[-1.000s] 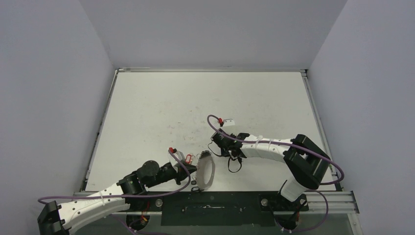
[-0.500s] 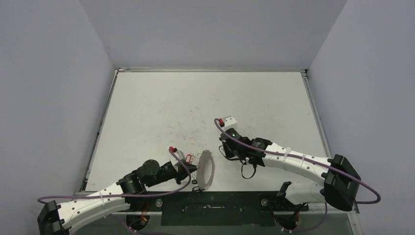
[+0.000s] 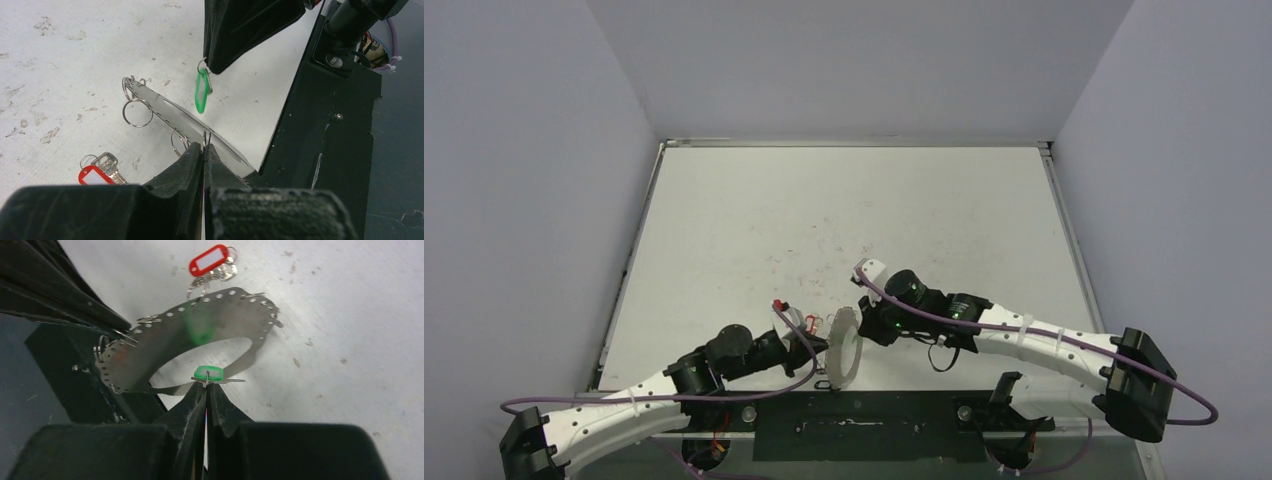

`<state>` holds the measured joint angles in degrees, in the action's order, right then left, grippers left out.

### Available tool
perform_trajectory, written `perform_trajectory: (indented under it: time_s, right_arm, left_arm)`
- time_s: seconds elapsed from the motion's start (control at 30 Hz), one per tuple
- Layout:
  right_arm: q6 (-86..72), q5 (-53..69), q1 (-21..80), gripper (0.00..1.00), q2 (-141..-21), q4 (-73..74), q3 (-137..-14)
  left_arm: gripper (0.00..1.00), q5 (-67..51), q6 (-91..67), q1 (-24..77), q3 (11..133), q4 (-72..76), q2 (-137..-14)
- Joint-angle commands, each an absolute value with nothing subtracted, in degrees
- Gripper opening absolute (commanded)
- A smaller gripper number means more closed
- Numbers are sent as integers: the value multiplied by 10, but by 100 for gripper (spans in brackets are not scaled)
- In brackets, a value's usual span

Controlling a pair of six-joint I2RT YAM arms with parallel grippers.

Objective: Put the keys on the keyring
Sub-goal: Insert the key onto the keyring.

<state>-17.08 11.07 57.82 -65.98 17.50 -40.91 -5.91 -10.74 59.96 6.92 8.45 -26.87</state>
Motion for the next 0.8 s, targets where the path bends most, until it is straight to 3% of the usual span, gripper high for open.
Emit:
perform_trajectory:
  time_s: [0.0,0.3,0.77]
  right_arm:
    - [-158,210,596,0,-693,95,-424]
    - [-138,249,630,0,-752,72,-467]
    - [-127,217,649,0,-741,80,-482]
  left_arm:
    - [0,-78,-99,603,105,127,-276]
    - [0,-92,-92,604,99,141,-277]
    - [0,-90,-93,604,95,142,-275]
